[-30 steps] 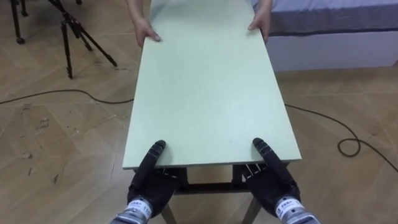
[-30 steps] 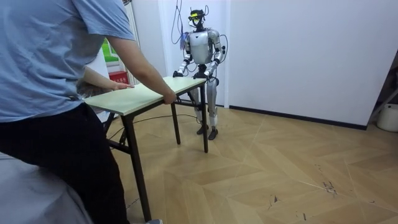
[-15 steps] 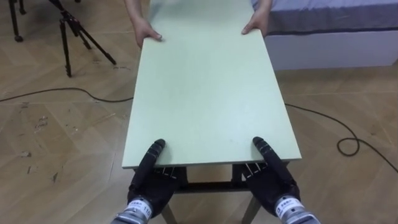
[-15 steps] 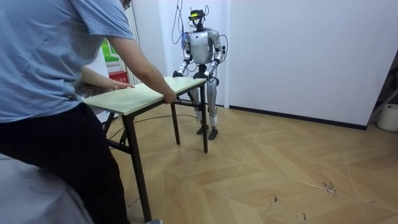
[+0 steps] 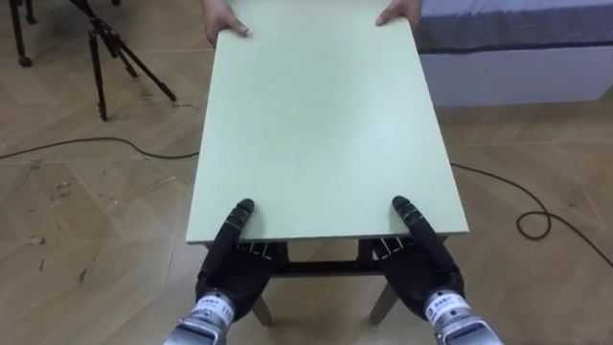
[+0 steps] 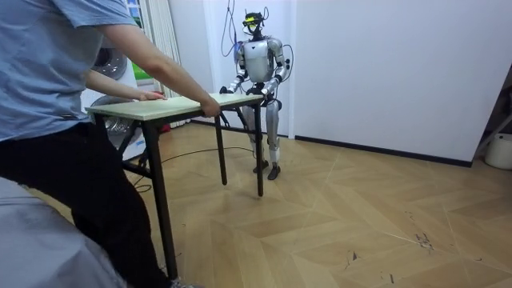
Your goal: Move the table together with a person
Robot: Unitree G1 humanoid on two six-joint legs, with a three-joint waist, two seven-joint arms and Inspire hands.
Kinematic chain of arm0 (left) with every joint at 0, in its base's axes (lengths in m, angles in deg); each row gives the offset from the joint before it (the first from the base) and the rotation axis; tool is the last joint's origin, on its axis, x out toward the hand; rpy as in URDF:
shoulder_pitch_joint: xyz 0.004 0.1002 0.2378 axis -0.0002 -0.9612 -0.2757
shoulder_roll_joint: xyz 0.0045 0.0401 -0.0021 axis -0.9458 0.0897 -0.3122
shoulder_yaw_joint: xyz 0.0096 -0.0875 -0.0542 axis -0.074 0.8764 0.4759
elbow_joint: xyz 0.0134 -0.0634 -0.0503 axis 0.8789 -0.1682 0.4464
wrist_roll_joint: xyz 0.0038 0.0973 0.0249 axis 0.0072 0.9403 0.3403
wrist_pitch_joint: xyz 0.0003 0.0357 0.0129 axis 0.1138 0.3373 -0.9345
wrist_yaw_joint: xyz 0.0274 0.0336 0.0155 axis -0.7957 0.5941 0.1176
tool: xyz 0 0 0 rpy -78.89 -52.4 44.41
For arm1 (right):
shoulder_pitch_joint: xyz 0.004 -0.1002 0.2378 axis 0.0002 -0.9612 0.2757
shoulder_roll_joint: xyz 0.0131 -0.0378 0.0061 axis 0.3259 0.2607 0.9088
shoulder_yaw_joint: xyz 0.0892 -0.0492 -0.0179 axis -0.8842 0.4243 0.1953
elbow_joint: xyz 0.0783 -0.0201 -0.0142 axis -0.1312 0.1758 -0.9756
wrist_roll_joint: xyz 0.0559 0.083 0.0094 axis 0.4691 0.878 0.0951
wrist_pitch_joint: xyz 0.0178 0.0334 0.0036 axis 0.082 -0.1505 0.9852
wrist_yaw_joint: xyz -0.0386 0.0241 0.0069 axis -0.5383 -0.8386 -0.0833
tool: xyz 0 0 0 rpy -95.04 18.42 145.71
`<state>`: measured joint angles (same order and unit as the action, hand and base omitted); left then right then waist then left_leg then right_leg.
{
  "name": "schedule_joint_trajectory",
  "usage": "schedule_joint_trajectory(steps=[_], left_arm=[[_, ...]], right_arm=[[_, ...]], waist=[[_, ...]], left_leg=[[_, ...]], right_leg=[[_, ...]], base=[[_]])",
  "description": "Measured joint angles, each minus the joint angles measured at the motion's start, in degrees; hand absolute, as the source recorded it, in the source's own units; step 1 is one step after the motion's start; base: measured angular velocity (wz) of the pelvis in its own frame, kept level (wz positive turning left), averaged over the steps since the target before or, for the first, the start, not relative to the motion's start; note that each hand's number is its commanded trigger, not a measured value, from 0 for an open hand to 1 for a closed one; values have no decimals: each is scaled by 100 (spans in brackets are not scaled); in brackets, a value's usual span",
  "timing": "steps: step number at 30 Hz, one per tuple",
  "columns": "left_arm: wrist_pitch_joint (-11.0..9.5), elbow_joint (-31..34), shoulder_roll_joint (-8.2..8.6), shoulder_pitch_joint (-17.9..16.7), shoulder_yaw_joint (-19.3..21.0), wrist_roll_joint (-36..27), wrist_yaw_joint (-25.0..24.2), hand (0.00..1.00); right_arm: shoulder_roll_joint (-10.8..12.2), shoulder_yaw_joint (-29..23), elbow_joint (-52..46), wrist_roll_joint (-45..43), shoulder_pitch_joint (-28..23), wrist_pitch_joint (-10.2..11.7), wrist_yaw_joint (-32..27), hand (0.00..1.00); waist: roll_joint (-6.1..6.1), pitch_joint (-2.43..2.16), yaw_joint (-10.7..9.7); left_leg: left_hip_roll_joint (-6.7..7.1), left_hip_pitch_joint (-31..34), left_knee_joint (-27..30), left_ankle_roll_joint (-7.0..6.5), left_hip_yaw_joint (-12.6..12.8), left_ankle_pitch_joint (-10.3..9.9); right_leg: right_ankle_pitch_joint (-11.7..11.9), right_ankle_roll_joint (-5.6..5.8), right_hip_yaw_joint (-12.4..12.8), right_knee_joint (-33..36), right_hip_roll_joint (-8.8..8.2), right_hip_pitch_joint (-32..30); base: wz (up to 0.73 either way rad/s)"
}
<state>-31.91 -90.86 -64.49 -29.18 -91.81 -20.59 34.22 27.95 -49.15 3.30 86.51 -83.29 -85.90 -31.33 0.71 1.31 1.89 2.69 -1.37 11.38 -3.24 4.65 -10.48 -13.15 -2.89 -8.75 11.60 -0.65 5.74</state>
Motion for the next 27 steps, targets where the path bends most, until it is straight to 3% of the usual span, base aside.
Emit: schedule_joint_trajectory(steps=[3,7,14,19,22,27], left_arm=[[-74,217,-7,-140,3,222,-46,100],[-172,487,-11,-367,-3,360,-72,100],[-438,577,-10,-503,-116,450,-73,100],[-556,633,-12,-571,-273,348,-156,100],[-580,633,-26,-598,-310,269,-186,100],[-584,637,-47,-688,-349,159,-304,100]], right_arm=[[7,23,-135,-7,-142,1,132,100],[33,170,-165,-13,-281,174,353,100],[19,299,-220,-36,-368,260,550,100],[-27,387,-220,-34,-396,478,756,100],[-59,397,-220,-40,-417,493,860,100],[-72,454,-221,-33,-452,576,949,100]], waist=[[5,-6,-2],[0,-9,-8],[-24,-23,-12],[-60,-45,-7],[-101,-71,4],[-110,-75,17]], left_leg=[[-2,71,18,0,-2,0],[5,101,38,0,-7,0],[7,104,39,0,-20,0],[7,123,39,0,-31,0],[2,124,44,0,-48,0],[3,126,45,1,-60,0]], right_leg=[[0,0,3,5,2,-63],[0,0,7,13,-6,-88],[0,0,-8,13,-7,-86],[0,0,-54,13,-10,-95],[0,0,-69,13,-7,-90],[0,0,-62,13,-6,-89]], base=[[-1],[-2],[0],[2],[2],[1]])
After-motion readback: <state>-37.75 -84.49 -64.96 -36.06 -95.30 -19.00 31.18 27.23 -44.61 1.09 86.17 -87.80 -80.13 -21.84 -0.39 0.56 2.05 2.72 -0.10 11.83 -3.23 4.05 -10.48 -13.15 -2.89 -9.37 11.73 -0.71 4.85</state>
